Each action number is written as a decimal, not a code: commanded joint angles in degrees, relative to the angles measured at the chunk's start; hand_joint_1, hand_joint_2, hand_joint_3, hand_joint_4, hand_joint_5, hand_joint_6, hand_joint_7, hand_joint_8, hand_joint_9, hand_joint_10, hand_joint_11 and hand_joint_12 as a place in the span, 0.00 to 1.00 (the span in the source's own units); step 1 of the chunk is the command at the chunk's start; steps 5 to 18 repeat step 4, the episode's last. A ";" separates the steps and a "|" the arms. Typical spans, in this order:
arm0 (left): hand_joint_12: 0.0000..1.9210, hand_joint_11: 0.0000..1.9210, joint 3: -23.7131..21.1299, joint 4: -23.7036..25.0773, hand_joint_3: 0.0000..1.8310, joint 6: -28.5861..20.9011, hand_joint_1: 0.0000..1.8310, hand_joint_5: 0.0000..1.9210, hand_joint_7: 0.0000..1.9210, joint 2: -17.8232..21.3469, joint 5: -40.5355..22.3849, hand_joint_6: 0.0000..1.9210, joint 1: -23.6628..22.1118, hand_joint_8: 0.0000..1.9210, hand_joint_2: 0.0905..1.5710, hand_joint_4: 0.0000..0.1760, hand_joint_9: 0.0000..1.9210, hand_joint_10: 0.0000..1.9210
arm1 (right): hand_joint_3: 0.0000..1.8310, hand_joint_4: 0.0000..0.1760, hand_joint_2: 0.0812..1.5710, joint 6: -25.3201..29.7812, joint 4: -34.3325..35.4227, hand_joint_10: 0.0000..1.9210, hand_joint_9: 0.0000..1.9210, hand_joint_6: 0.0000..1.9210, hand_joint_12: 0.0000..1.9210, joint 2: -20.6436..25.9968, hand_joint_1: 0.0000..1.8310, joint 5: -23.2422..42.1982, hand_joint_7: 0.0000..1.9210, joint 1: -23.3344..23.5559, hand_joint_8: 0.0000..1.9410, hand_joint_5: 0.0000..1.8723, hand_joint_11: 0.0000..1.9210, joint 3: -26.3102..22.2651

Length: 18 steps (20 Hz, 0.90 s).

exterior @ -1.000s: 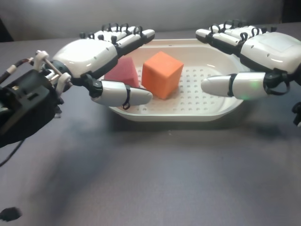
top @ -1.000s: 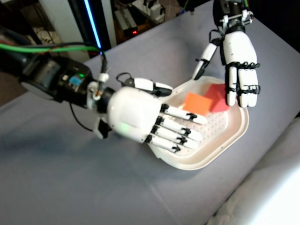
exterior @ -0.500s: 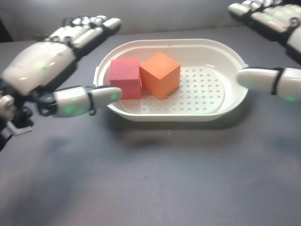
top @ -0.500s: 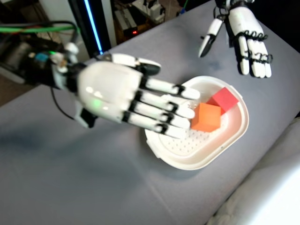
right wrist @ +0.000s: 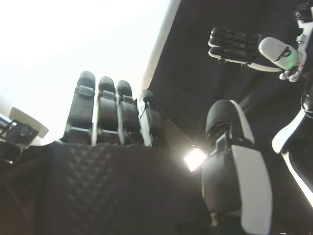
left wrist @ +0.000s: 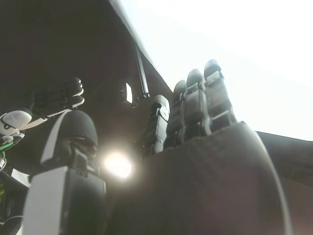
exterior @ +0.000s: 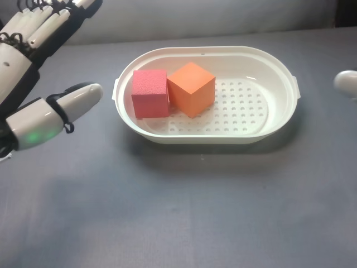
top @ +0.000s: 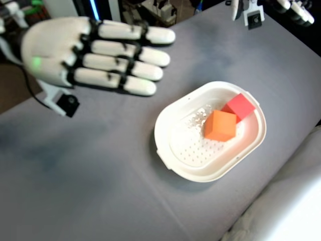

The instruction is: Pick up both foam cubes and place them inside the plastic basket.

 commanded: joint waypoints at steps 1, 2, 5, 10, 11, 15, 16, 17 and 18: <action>0.00 0.00 -0.08 -0.69 0.00 -0.06 0.21 0.00 0.00 1.07 -9.49 0.00 0.00 0.00 0.82 0.64 0.00 0.00 | 0.00 0.24 0.80 0.25 -0.20 0.00 0.03 0.00 0.21 0.83 0.20 10.96 0.00 -0.20 0.00 0.00 0.00 -0.48; 0.00 0.00 -0.48 -0.50 0.00 -0.08 0.23 0.00 0.00 1.56 -11.07 0.00 0.39 0.00 0.80 0.49 0.00 0.00 | 0.00 0.37 0.83 0.25 -0.20 0.00 0.04 0.00 0.29 1.49 0.19 13.21 0.00 -1.09 0.00 0.00 0.00 -1.07; 0.00 0.00 -1.14 -0.38 0.00 0.09 0.41 0.00 0.00 2.53 -14.02 0.00 0.92 0.00 0.83 0.74 0.01 0.00 | 0.00 0.27 0.79 0.25 -0.36 0.01 0.08 0.00 0.40 2.69 0.15 16.80 0.02 -2.15 0.01 0.01 0.00 -1.82; 0.00 0.00 -1.14 -0.38 0.00 0.09 0.41 0.00 0.00 2.53 -14.02 0.00 0.92 0.00 0.83 0.74 0.01 0.00 | 0.00 0.27 0.79 0.25 -0.36 0.01 0.08 0.00 0.40 2.69 0.15 16.80 0.02 -2.15 0.01 0.01 0.00 -1.82; 0.00 0.00 -1.14 -0.38 0.00 0.09 0.41 0.00 0.00 2.53 -14.02 0.00 0.92 0.00 0.83 0.74 0.01 0.00 | 0.00 0.27 0.79 0.25 -0.36 0.01 0.08 0.00 0.40 2.69 0.15 16.80 0.02 -2.15 0.01 0.01 0.00 -1.82; 0.00 0.00 -1.14 -0.38 0.00 0.09 0.41 0.00 0.00 2.53 -14.02 0.00 0.92 0.00 0.83 0.74 0.01 0.00 | 0.00 0.27 0.79 0.25 -0.36 0.01 0.08 0.00 0.40 2.69 0.15 16.80 0.02 -2.15 0.01 0.01 0.00 -1.82; 0.00 0.00 -1.14 -0.38 0.00 0.09 0.41 0.00 0.00 2.53 -14.02 0.00 0.92 0.00 0.83 0.74 0.01 0.00 | 0.00 0.27 0.79 0.25 -0.36 0.01 0.08 0.00 0.40 2.69 0.15 16.80 0.02 -2.15 0.01 0.01 0.00 -1.82; 0.00 0.00 -1.14 -0.38 0.00 0.09 0.41 0.00 0.00 2.53 -14.02 0.00 0.92 0.00 0.83 0.74 0.01 0.00 | 0.00 0.27 0.79 0.25 -0.36 0.01 0.08 0.00 0.40 2.69 0.15 16.80 0.02 -2.15 0.01 0.01 0.00 -1.82; 0.00 0.00 -1.14 -0.38 0.00 0.09 0.41 0.00 0.00 2.53 -14.02 0.00 0.92 0.00 0.83 0.74 0.01 0.00 | 0.00 0.27 0.79 0.25 -0.36 0.01 0.08 0.00 0.40 2.69 0.15 16.80 0.02 -2.15 0.01 0.01 0.00 -1.82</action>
